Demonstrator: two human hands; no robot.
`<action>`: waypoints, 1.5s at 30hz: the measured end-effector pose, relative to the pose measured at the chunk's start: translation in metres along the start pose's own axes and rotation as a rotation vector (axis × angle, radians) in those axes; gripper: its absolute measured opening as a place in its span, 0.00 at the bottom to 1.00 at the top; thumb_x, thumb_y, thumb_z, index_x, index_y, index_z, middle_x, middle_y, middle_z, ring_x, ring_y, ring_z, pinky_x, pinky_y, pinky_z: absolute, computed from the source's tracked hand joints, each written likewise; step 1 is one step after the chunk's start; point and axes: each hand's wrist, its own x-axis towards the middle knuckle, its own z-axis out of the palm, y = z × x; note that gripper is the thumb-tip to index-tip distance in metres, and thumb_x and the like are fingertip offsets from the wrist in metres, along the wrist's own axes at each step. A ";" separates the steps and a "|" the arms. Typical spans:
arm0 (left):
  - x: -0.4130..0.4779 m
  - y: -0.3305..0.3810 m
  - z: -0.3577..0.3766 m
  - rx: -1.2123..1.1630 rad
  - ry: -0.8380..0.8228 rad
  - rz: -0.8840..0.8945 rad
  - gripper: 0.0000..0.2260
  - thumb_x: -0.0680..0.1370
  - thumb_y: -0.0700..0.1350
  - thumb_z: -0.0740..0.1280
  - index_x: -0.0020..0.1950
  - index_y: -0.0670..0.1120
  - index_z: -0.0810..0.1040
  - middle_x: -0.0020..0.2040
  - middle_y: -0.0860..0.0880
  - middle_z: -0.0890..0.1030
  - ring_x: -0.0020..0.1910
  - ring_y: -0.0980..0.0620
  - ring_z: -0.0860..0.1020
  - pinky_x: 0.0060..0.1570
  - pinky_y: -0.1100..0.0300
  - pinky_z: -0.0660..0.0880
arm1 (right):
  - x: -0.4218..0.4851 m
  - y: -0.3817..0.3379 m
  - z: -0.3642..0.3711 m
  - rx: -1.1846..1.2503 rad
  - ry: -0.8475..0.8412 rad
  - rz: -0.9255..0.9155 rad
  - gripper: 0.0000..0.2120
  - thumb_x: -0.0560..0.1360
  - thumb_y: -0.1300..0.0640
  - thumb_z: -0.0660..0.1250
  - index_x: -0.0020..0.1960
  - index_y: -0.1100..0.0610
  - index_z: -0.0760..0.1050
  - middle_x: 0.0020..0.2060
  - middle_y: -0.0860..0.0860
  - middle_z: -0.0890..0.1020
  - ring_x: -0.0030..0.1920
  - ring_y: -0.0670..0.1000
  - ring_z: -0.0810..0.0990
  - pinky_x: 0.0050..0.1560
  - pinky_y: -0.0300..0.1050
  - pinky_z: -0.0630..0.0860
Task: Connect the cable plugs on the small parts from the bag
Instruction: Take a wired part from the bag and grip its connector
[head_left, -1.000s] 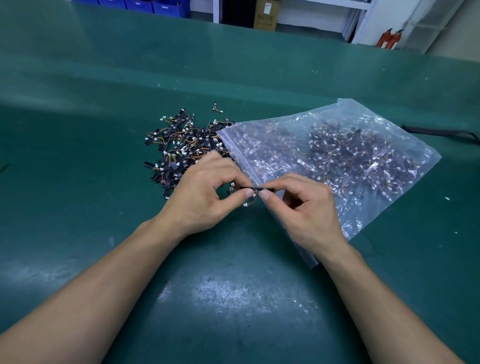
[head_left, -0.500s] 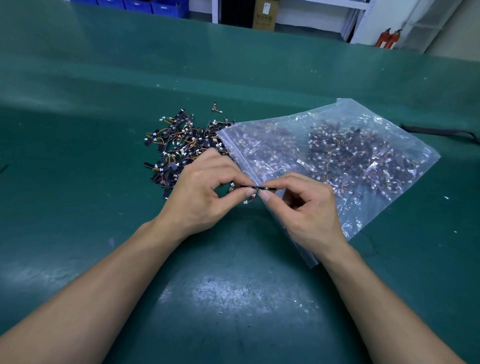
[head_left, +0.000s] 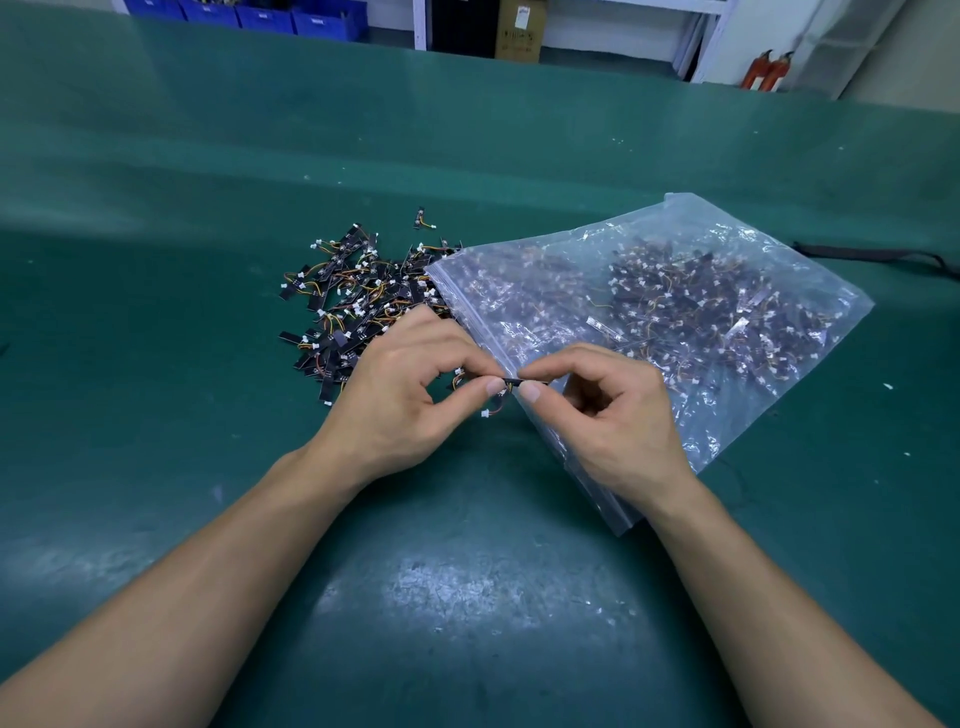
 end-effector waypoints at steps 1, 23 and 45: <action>0.000 0.000 0.000 0.003 -0.005 0.006 0.02 0.77 0.42 0.74 0.44 0.46 0.85 0.40 0.52 0.83 0.42 0.46 0.77 0.45 0.51 0.72 | 0.000 0.000 0.000 -0.011 -0.004 0.000 0.01 0.73 0.57 0.74 0.43 0.53 0.85 0.35 0.40 0.81 0.27 0.44 0.71 0.33 0.32 0.66; -0.002 0.003 -0.005 -0.055 -0.041 -0.087 0.02 0.76 0.44 0.72 0.44 0.46 0.84 0.41 0.52 0.82 0.44 0.46 0.75 0.46 0.51 0.72 | 0.000 -0.002 0.004 -0.045 -0.014 -0.009 0.03 0.74 0.58 0.73 0.42 0.54 0.84 0.33 0.43 0.81 0.29 0.43 0.72 0.34 0.32 0.66; -0.001 0.004 -0.004 -0.052 -0.036 -0.133 0.02 0.76 0.44 0.72 0.45 0.47 0.84 0.42 0.53 0.82 0.45 0.46 0.76 0.48 0.54 0.72 | 0.000 -0.004 0.003 -0.050 -0.007 0.039 0.04 0.74 0.58 0.73 0.42 0.53 0.84 0.34 0.43 0.81 0.28 0.43 0.71 0.34 0.32 0.67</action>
